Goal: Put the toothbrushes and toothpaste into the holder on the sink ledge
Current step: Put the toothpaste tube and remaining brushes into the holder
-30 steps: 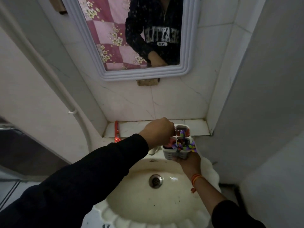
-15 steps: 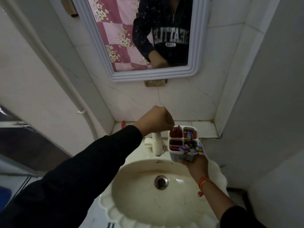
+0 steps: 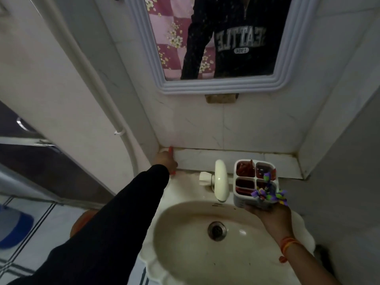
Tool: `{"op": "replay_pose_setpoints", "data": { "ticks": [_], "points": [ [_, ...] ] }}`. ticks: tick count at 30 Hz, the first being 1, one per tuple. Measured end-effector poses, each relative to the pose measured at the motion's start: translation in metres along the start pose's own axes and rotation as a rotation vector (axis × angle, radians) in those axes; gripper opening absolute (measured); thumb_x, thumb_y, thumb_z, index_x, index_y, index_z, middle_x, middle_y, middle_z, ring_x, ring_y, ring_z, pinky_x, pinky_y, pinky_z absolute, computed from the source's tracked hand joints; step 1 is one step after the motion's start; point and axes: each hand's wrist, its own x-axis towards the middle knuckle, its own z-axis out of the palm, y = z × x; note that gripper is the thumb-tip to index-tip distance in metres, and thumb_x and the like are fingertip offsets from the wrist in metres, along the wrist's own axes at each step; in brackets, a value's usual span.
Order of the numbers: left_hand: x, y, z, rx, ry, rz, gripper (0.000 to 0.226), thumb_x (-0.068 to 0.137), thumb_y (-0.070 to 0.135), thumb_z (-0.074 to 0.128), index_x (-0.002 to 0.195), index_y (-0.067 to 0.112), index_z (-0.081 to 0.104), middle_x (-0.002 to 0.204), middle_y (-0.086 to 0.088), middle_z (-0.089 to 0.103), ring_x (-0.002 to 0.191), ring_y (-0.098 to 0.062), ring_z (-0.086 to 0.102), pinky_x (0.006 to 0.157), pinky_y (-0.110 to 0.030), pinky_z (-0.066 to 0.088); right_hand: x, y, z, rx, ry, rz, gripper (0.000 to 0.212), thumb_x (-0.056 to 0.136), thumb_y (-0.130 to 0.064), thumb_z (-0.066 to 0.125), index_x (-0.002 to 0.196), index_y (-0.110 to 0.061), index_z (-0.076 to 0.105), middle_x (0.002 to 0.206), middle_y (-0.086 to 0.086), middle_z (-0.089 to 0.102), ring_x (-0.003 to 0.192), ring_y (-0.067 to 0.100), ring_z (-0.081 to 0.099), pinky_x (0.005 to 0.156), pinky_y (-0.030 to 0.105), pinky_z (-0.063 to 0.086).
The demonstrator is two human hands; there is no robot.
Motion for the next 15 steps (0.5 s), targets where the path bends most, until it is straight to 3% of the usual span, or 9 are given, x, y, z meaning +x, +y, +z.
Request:
{"op": "replay_pose_setpoints", "data": {
  "ticks": [2,5,8,9,12,15],
  "points": [
    [0.008,-0.006,0.012,-0.013,-0.013,-0.052,0.036,0.087,0.023,0.064,0.116,0.002,0.067,0.082,-0.005,0.07,0.071,-0.02,0.07,0.069,-0.028,0.053,0.002,0.003,0.001,0.016,-0.021,0.02,0.104,0.037,-0.076,0.087,0.12,-0.014,0.072,0.119,-0.001,0.075,0.12,0.018,0.067,0.107,0.05,0.051],
    [0.014,-0.012,0.028,-0.001,0.004,-0.035,0.042,0.093,0.028,0.06,0.127,0.003,0.061,0.119,-0.015,0.069,0.11,-0.033,0.067,0.089,-0.035,0.052,0.001,-0.001,0.0,-0.014,-0.013,0.025,0.092,0.045,-0.044,0.099,0.125,-0.011,0.069,0.123,0.002,0.073,0.123,0.019,0.064,0.11,0.047,0.049],
    [0.018,-0.018,0.034,-0.009,0.035,0.005,0.05,0.092,0.028,0.06,0.139,0.012,0.055,0.112,-0.015,0.065,0.102,-0.035,0.065,0.076,-0.034,0.046,-0.001,-0.006,0.002,-0.051,0.024,0.04,0.072,0.053,-0.014,0.099,0.119,-0.006,0.072,0.117,0.006,0.075,0.12,0.023,0.066,0.108,0.044,0.049],
    [0.02,-0.02,0.034,-0.047,0.048,0.01,0.049,0.089,0.028,0.063,0.136,0.013,0.058,0.107,-0.014,0.064,0.097,-0.034,0.064,0.074,-0.032,0.044,-0.001,-0.007,0.003,-0.048,0.029,0.039,0.068,0.054,-0.01,0.098,0.117,-0.004,0.073,0.116,0.008,0.075,0.119,0.023,0.066,0.107,0.04,0.048],
    [0.008,-0.013,0.022,-0.206,0.139,0.008,0.027,0.087,0.03,0.07,0.096,0.005,0.068,0.095,-0.013,0.071,0.087,-0.033,0.067,0.068,-0.03,0.043,-0.002,-0.012,0.004,-0.025,0.041,0.033,0.065,0.057,-0.006,0.097,0.117,0.0,0.073,0.117,0.011,0.074,0.116,0.022,0.065,0.103,0.032,0.044],
    [-0.015,-0.002,0.005,-0.377,0.248,0.099,0.033,0.091,0.033,0.065,0.065,0.014,0.07,0.061,-0.001,0.066,0.055,-0.017,0.057,0.05,-0.029,0.038,-0.005,-0.018,0.003,-0.026,0.041,0.051,0.065,0.057,-0.009,0.097,0.116,-0.002,0.073,0.115,0.01,0.075,0.116,0.024,0.066,0.108,0.045,0.049]
  ]
}}
